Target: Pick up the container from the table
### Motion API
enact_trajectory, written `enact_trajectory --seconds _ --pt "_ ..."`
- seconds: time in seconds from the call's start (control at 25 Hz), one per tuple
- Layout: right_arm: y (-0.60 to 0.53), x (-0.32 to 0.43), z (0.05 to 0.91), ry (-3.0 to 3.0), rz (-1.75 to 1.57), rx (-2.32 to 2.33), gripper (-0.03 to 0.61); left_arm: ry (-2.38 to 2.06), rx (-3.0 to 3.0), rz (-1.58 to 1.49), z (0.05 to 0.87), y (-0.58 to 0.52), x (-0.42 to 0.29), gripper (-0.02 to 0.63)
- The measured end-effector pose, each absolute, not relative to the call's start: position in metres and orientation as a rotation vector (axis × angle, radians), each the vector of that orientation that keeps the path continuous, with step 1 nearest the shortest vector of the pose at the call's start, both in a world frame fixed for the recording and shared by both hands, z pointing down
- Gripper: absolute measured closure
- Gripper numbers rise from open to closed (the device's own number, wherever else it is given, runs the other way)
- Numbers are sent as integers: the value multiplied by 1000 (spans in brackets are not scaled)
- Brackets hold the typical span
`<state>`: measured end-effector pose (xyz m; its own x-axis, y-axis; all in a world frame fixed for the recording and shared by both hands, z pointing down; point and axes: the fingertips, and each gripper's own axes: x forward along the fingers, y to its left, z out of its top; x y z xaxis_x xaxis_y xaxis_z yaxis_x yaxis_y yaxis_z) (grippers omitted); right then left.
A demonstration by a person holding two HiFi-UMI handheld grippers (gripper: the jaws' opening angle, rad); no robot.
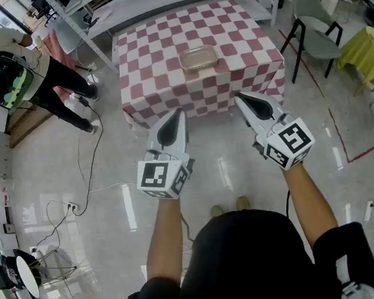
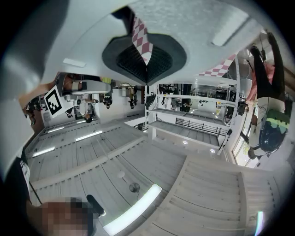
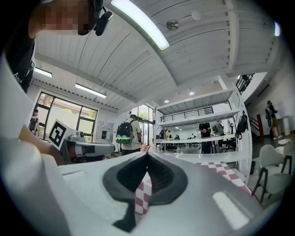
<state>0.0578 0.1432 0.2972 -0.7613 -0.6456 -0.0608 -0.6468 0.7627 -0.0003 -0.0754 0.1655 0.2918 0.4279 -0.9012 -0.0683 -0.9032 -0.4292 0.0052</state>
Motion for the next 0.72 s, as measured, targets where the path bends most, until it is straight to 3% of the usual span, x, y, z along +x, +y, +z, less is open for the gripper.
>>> enact_trajectory --seconds 0.72 --pt "135 90 300 2909 19 -1017 575 1711 -2594 66 297 157 -48 603"
